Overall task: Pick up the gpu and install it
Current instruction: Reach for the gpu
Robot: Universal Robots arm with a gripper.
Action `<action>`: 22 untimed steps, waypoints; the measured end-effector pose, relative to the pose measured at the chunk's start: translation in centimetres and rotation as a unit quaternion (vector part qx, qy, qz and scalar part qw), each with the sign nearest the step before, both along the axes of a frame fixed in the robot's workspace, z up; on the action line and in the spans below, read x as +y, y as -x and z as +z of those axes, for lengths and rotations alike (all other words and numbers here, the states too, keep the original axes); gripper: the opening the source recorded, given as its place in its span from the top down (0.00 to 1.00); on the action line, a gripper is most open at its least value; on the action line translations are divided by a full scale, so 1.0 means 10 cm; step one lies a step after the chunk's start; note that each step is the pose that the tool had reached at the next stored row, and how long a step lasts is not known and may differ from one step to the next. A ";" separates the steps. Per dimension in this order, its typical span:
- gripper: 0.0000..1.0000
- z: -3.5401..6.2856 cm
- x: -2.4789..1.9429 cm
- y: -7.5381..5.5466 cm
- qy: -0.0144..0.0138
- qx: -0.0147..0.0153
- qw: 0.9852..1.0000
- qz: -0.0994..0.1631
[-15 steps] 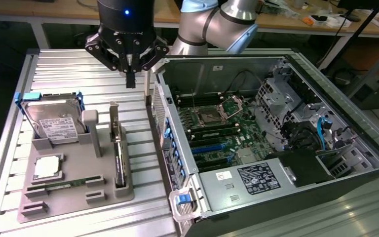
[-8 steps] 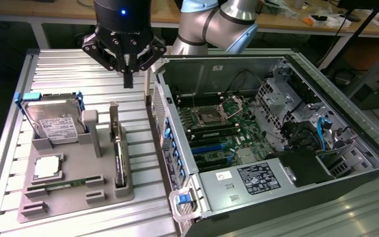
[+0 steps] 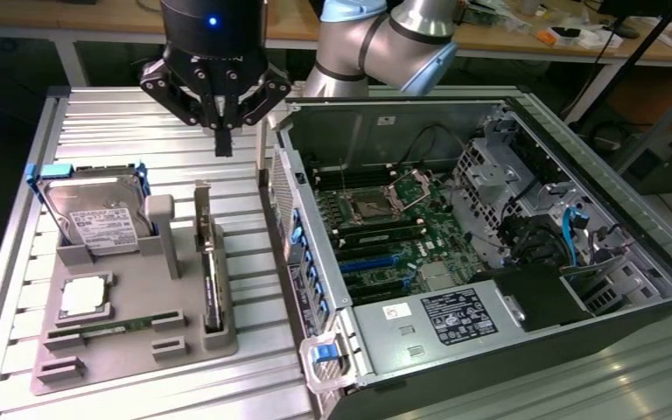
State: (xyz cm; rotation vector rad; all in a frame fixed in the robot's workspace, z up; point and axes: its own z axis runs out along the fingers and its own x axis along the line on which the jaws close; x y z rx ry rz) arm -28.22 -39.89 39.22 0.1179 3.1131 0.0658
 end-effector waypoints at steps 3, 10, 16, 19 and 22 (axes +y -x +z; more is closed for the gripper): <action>0.89 0.000 0.000 0.02 0.000 0.000 1.000 0.000; 0.89 -0.001 0.000 0.06 0.000 0.000 1.000 0.000; 0.89 -0.001 0.000 0.11 0.000 0.000 1.000 0.000; 0.89 -0.001 0.000 0.14 0.000 0.000 1.000 0.000; 0.89 -0.001 0.000 0.16 0.000 0.000 1.000 0.000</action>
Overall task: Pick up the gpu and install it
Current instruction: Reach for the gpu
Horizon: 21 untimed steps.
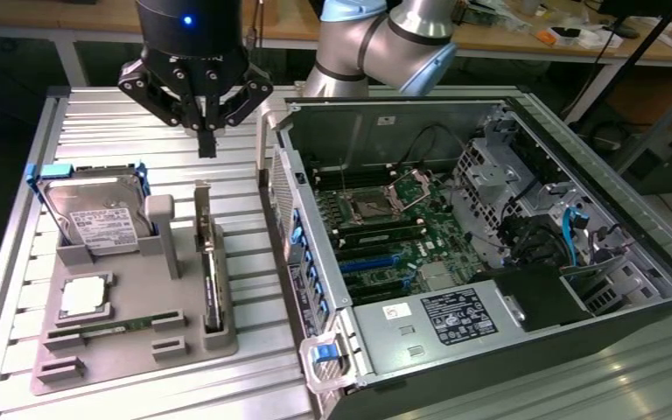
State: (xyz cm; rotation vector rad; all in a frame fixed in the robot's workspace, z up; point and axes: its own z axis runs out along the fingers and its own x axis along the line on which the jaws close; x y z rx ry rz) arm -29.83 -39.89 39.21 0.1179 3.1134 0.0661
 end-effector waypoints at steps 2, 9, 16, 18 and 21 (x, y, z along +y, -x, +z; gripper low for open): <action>0.89 0.000 0.000 0.02 0.000 0.000 1.000 0.000; 0.89 0.000 0.000 0.06 0.000 0.000 1.000 0.000; 0.89 -0.001 0.000 0.11 0.000 0.000 1.000 0.000; 0.89 -0.001 0.000 0.12 0.000 0.000 1.000 0.000; 0.89 -0.001 0.000 0.14 0.000 0.000 1.000 0.000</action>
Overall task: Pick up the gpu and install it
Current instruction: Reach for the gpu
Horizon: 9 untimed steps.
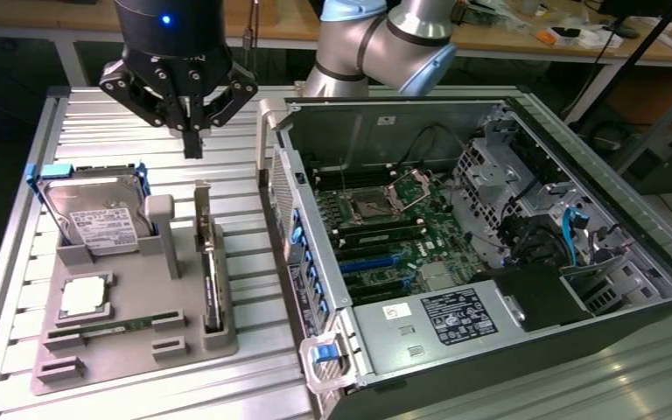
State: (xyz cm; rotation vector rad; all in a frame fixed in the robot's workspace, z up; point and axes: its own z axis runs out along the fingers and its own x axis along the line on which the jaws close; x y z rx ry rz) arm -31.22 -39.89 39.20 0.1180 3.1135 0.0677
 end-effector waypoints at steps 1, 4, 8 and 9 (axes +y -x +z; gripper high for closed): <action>0.89 0.000 0.000 0.01 0.000 0.000 1.000 0.000; 0.89 0.000 0.000 0.02 0.000 0.000 1.000 0.000; 0.89 0.000 0.000 0.02 0.000 0.000 1.000 0.000; 0.89 0.000 -0.001 0.02 0.000 0.000 1.000 0.000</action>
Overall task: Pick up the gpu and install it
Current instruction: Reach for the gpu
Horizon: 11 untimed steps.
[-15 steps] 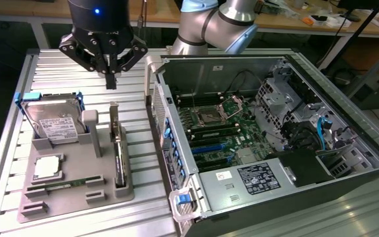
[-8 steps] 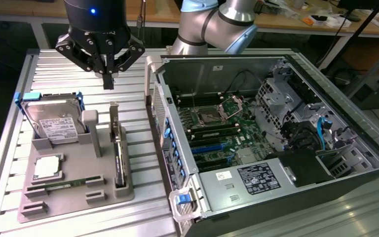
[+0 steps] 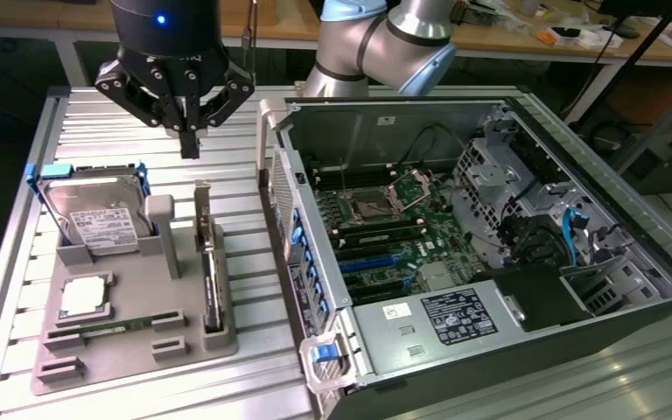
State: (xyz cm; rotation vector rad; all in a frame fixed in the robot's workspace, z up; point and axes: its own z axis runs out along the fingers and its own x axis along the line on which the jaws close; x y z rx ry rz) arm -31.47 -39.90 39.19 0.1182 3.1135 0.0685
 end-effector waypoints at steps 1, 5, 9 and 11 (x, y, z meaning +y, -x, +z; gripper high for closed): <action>0.89 0.000 -0.002 0.00 0.000 0.000 1.000 0.000; 0.89 0.000 -0.022 0.00 0.000 0.000 1.000 0.000; 0.89 0.000 -0.036 0.00 0.000 0.000 1.000 0.000; 0.89 0.000 -0.036 0.00 0.000 0.000 1.000 0.000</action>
